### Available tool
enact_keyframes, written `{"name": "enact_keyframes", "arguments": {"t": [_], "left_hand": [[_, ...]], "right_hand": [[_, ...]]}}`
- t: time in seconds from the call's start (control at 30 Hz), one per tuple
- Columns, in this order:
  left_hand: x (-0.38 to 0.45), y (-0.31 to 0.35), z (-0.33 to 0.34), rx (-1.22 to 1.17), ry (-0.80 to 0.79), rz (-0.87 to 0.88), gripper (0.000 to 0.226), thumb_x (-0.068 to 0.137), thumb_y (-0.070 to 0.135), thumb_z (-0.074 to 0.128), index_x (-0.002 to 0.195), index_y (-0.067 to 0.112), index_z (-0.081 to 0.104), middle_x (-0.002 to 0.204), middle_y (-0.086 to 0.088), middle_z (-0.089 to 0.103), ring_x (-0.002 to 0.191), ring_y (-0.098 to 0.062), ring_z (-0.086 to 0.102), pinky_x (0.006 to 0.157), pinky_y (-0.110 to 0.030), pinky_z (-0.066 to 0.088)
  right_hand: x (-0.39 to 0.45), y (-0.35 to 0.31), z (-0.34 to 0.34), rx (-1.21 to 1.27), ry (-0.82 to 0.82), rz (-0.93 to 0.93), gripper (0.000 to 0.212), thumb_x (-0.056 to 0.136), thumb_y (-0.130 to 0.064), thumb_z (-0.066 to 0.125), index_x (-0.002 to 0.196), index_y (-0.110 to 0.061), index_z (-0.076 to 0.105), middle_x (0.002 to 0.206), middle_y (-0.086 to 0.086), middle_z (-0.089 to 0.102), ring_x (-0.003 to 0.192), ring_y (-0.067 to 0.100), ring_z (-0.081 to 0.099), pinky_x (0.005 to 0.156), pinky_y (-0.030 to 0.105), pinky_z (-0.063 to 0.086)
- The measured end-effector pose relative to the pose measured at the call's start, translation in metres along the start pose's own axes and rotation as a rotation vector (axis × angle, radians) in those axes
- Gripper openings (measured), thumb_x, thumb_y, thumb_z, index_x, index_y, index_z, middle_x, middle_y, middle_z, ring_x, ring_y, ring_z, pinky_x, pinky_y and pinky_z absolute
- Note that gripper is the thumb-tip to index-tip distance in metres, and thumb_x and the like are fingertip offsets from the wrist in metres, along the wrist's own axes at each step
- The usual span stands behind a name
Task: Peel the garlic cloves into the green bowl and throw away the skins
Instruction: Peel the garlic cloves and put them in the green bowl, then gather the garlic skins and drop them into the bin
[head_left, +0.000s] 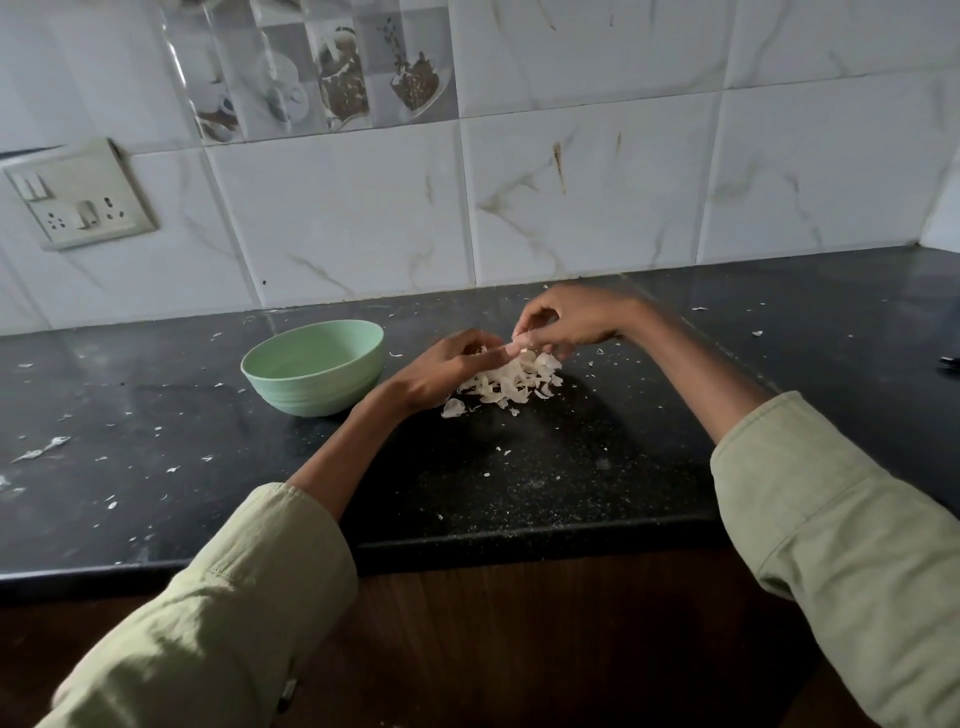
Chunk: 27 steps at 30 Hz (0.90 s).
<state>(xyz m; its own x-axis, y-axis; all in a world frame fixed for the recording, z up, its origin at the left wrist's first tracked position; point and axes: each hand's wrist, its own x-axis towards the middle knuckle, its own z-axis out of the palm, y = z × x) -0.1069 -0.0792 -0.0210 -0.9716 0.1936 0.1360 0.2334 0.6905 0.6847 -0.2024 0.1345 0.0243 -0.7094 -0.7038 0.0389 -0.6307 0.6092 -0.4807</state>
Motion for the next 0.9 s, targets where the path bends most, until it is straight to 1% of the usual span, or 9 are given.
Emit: {"name": "enact_keyframes", "arguments": {"t": [0.13,0.2,0.3,0.4,0.5,0.57,0.73,0.83,0.9], "left_hand": [[0.001,-0.003,0.006,0.078,-0.017,0.018,0.125,0.058,0.088,0.069,0.156,0.018,0.037,0.142,0.005,0.047,0.132,-0.016,0.049,0.105,-0.031,0.042],[0.002,-0.004,0.008,0.068,0.007,0.018,0.134,0.054,0.084,0.077,0.159,0.016,0.030,0.143,0.003,0.046,0.133,-0.017,0.048,0.107,-0.028,0.044],[0.002,-0.003,0.009,0.086,0.049,0.013,0.138,0.049,0.087,0.078,0.158,0.017,0.031,0.145,0.001,0.049,0.135,-0.018,0.045,0.115,-0.039,0.041],[0.001,-0.003,0.010,0.113,0.042,-0.007,0.144,0.047,0.092,0.075,0.161,0.017,0.028,0.151,0.000,0.049,0.140,-0.021,0.041,0.119,-0.046,0.039],[0.001,-0.001,0.011,0.107,0.041,-0.026,0.147,0.047,0.088,0.076,0.164,0.018,0.022,0.157,0.001,0.046,0.145,-0.020,0.035,0.121,-0.045,0.034],[0.002,0.000,0.012,0.099,0.036,-0.033,0.148,0.049,0.082,0.083,0.165,0.018,0.018,0.160,0.002,0.041,0.149,-0.019,0.027,0.123,-0.042,0.029],[0.002,0.004,0.019,0.067,0.048,-0.037,0.140,0.065,0.051,0.096,0.166,0.014,0.007,0.146,0.005,0.037,0.144,-0.011,0.021,0.125,-0.039,0.023],[0.001,0.005,0.017,0.062,0.041,-0.049,0.127,0.061,0.060,0.094,0.158,0.019,0.022,0.140,0.008,0.044,0.143,-0.017,0.037,0.121,-0.040,0.034],[0.002,0.003,0.017,0.061,0.022,-0.043,0.140,0.050,0.076,0.090,0.160,0.022,0.022,0.152,0.001,0.043,0.147,-0.021,0.036,0.123,-0.045,0.035]], "right_hand": [[0.007,-0.002,0.012,-0.197,-0.020,0.000,0.043,0.100,-0.057,0.057,0.107,-0.020,0.077,0.102,0.013,0.076,0.082,0.026,0.064,0.074,0.039,0.048],[0.006,-0.008,0.014,-0.128,-0.006,-0.021,0.045,0.101,-0.056,0.055,0.107,-0.016,0.075,0.102,0.012,0.076,0.081,0.026,0.066,0.073,0.038,0.048],[0.005,-0.011,0.013,0.048,0.023,-0.003,0.040,0.106,-0.041,0.055,0.121,-0.007,0.069,0.110,0.010,0.075,0.095,0.028,0.074,0.072,0.032,0.062],[0.005,-0.006,0.008,-0.010,0.074,0.133,0.070,0.103,-0.060,0.042,0.130,0.002,0.060,0.120,0.016,0.071,0.090,0.024,0.074,0.066,0.029,0.060],[0.000,-0.006,0.007,-0.054,-0.036,0.307,0.096,0.095,-0.076,0.033,0.144,0.006,0.047,0.136,0.020,0.062,0.080,0.018,0.073,0.065,0.028,0.061],[0.001,-0.008,0.011,0.034,-0.095,0.314,0.089,0.095,-0.073,0.043,0.142,0.003,0.051,0.138,0.017,0.061,0.077,0.015,0.074,0.064,0.026,0.060],[0.002,-0.019,0.020,0.301,-0.131,0.174,0.062,0.099,-0.058,0.056,0.113,0.001,0.069,0.104,0.014,0.077,0.083,0.022,0.078,0.080,0.031,0.064],[0.005,-0.020,0.022,0.200,-0.025,0.143,0.060,0.101,-0.058,0.051,0.115,-0.003,0.070,0.102,0.010,0.076,0.070,0.013,0.071,0.061,0.022,0.057],[0.010,-0.017,0.024,0.048,0.115,0.116,0.067,0.101,-0.064,0.044,0.102,-0.003,0.072,0.092,0.010,0.074,0.068,0.017,0.064,0.059,0.027,0.052]]}}
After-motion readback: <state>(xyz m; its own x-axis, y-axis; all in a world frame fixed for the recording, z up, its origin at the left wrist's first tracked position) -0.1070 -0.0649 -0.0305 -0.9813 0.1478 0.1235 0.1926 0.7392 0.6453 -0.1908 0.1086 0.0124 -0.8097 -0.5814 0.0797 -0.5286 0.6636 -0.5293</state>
